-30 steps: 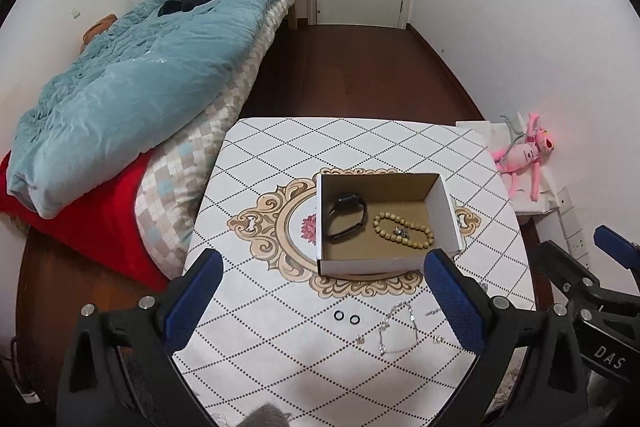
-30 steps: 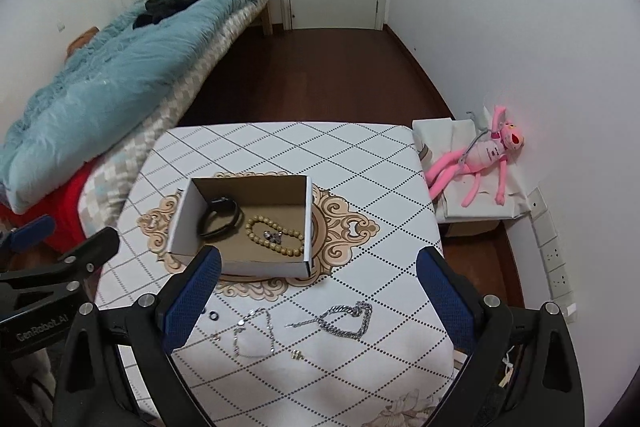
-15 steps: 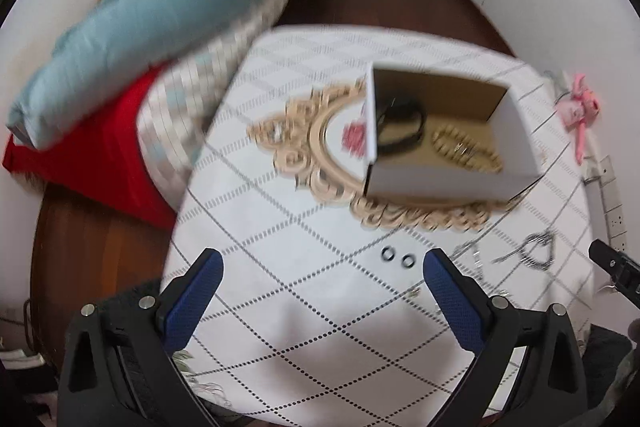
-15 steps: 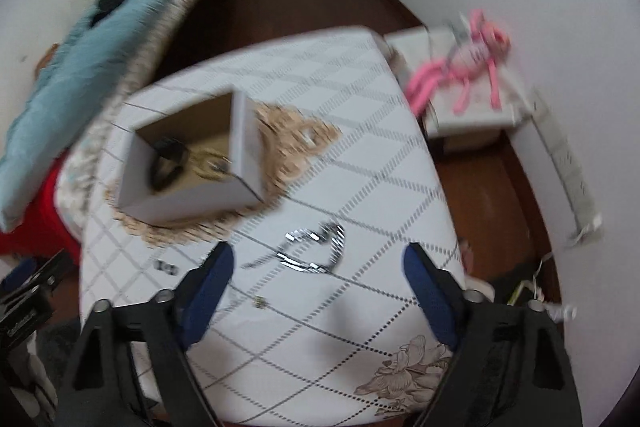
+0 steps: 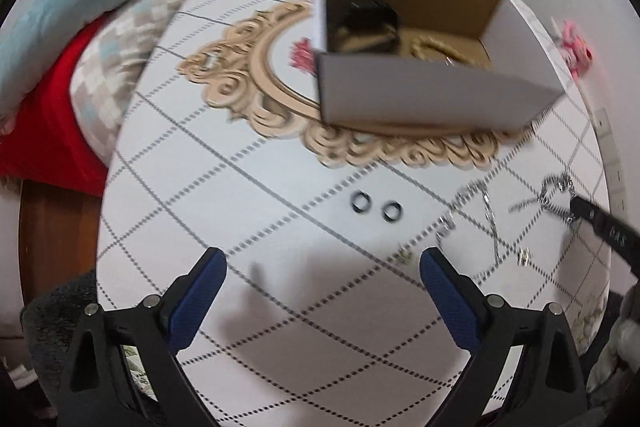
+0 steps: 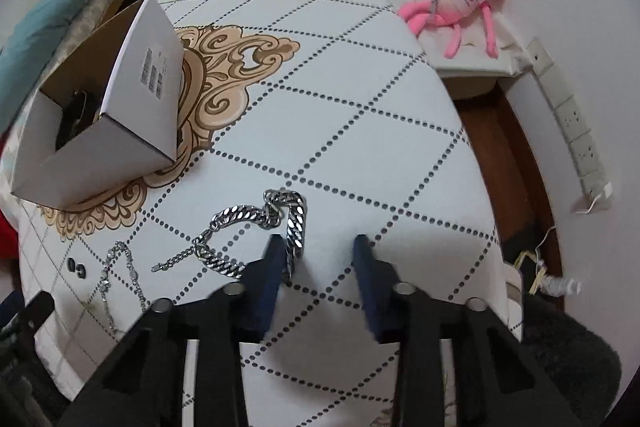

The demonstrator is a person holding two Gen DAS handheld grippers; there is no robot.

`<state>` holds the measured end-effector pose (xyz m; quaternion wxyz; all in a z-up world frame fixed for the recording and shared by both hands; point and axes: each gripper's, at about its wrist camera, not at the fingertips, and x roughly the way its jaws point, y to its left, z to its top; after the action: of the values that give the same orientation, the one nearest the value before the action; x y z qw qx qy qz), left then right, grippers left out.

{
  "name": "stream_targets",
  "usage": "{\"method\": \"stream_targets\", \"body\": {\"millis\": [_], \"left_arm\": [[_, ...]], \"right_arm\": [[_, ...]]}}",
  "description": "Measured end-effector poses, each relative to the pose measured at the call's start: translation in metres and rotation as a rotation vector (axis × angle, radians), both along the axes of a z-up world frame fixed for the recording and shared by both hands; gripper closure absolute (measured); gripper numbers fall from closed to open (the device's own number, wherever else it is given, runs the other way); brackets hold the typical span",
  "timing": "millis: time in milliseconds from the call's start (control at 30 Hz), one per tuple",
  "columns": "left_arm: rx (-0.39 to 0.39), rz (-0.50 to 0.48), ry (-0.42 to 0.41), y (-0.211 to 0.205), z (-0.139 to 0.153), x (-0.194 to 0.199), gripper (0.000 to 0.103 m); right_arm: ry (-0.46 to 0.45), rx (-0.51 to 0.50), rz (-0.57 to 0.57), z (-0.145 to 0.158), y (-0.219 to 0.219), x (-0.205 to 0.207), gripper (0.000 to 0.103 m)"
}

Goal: Organize jewelry
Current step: 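Grasp the silver heart chain with the right tool while the left grasps the silver chain bracelet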

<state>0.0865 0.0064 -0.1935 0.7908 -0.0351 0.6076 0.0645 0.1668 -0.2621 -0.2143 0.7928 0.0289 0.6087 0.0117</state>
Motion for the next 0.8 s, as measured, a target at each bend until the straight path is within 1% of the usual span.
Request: {"method": "stream_targets", "body": {"millis": [33, 133, 233, 267, 300, 333, 367, 433, 467, 500, 533, 600, 667, 800], "left_arm": [[-0.003, -0.008, 0.002, -0.003, 0.000, -0.001, 0.005], [-0.002, -0.026, 0.007, -0.013, -0.001, -0.005, 0.005], [-0.011, -0.031, 0.003, -0.021, 0.001, -0.011, 0.005], [-0.016, -0.034, 0.000, -0.024, 0.002, -0.012, 0.007], [-0.023, -0.037, -0.004, -0.027, 0.003, -0.013, 0.014], [-0.034, -0.042, -0.006, -0.031, 0.004, -0.013, 0.018], [-0.041, -0.049, -0.003, -0.035, 0.004, -0.012, 0.020], [-0.045, -0.064, -0.004, -0.044, 0.004, -0.009, 0.020], [-0.049, -0.072, -0.008, -0.047, 0.004, -0.006, 0.023], [-0.056, -0.086, -0.010, -0.052, 0.005, -0.003, 0.032], [-0.057, -0.091, -0.016, -0.055, 0.005, 0.000, 0.035], [-0.059, -0.117, -0.014, -0.065, 0.005, 0.006, 0.036], [-0.044, -0.144, -0.006, -0.068, 0.001, 0.017, 0.036], [0.004, -0.191, 0.050, -0.079, -0.015, 0.031, 0.036]], "right_arm": [[-0.003, -0.007, 0.005, 0.000, 0.002, -0.001, 0.095], [-0.008, -0.003, 0.041, 0.002, 0.006, -0.009, 0.095], [0.007, 0.021, 0.059, 0.003, 0.008, -0.024, 0.095], [0.012, 0.033, 0.058, 0.003, 0.006, -0.029, 0.095], [0.015, 0.040, 0.057, 0.004, 0.003, -0.033, 0.095], [0.017, 0.048, 0.053, 0.004, 0.001, -0.038, 0.095], [0.018, 0.059, 0.044, 0.005, -0.001, -0.043, 0.095], [0.018, 0.066, 0.031, 0.006, -0.005, -0.048, 0.095], [0.017, 0.069, 0.021, 0.006, -0.007, -0.050, 0.095], [0.017, 0.075, 0.013, 0.006, -0.009, -0.050, 0.099], [0.017, 0.077, 0.008, 0.006, -0.011, -0.048, 0.099], [0.018, 0.079, -0.003, 0.007, -0.014, -0.046, 0.099], [0.018, 0.078, -0.004, 0.007, -0.015, -0.042, 0.099], [0.019, 0.079, -0.010, 0.004, -0.015, -0.037, 0.099]]}}
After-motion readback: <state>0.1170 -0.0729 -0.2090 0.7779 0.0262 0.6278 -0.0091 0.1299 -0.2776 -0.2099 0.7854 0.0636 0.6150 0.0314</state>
